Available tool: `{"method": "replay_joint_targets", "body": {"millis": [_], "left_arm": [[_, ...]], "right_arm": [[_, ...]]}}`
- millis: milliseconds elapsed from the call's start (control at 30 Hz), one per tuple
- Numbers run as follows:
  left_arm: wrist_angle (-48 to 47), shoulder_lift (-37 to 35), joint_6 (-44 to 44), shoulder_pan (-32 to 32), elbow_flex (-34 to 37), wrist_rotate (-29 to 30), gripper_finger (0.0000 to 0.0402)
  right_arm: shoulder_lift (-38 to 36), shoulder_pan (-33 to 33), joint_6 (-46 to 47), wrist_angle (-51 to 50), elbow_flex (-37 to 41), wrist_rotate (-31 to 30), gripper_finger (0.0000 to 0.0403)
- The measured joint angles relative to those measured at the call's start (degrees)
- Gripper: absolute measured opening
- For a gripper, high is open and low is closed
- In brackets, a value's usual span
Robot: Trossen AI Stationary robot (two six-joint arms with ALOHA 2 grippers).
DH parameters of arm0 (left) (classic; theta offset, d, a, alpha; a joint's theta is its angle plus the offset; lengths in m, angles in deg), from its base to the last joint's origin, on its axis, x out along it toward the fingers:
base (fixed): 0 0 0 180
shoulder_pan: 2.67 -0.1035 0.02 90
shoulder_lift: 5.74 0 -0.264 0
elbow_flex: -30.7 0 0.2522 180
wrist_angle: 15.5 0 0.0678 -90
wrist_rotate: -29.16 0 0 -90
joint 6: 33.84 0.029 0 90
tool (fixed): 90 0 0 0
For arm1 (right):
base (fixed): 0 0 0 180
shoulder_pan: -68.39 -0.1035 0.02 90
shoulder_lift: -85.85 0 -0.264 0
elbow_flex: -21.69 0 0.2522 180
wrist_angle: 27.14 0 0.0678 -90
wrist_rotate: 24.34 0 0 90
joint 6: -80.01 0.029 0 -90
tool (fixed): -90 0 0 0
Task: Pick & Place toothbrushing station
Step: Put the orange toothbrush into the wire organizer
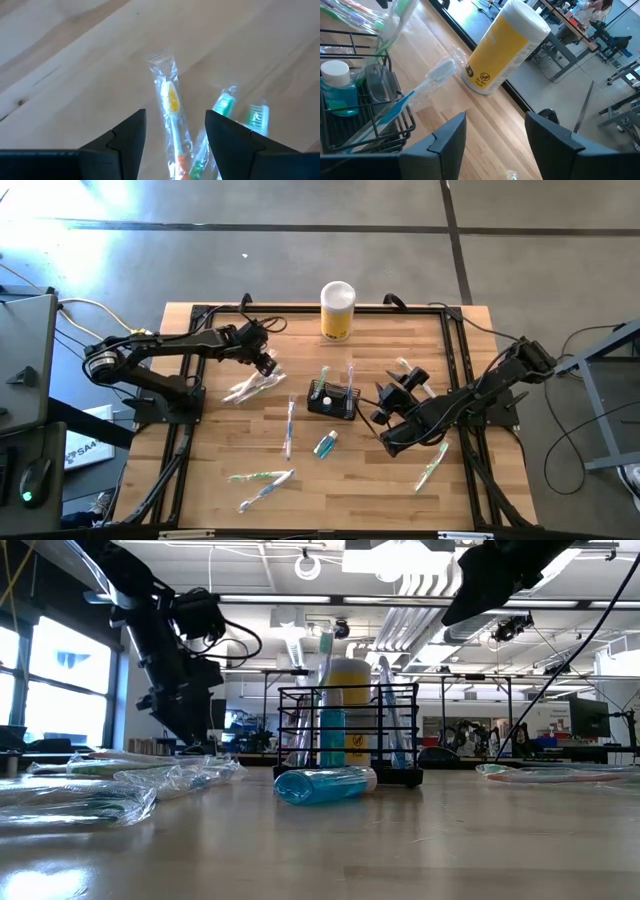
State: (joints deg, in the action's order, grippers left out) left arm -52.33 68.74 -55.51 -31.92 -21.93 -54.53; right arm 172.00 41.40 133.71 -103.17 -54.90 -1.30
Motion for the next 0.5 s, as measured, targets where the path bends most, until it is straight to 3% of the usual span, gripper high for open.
{"method": "replay_joint_targets", "body": {"millis": [500], "left_arm": [[3.19, 10.38, 0.14, 0.01, -0.05, 0.05, 0.0198]], "right_arm": [[0.0, 0.16, 0.0, 0.2, 0.0, -0.01, 0.0195]]}}
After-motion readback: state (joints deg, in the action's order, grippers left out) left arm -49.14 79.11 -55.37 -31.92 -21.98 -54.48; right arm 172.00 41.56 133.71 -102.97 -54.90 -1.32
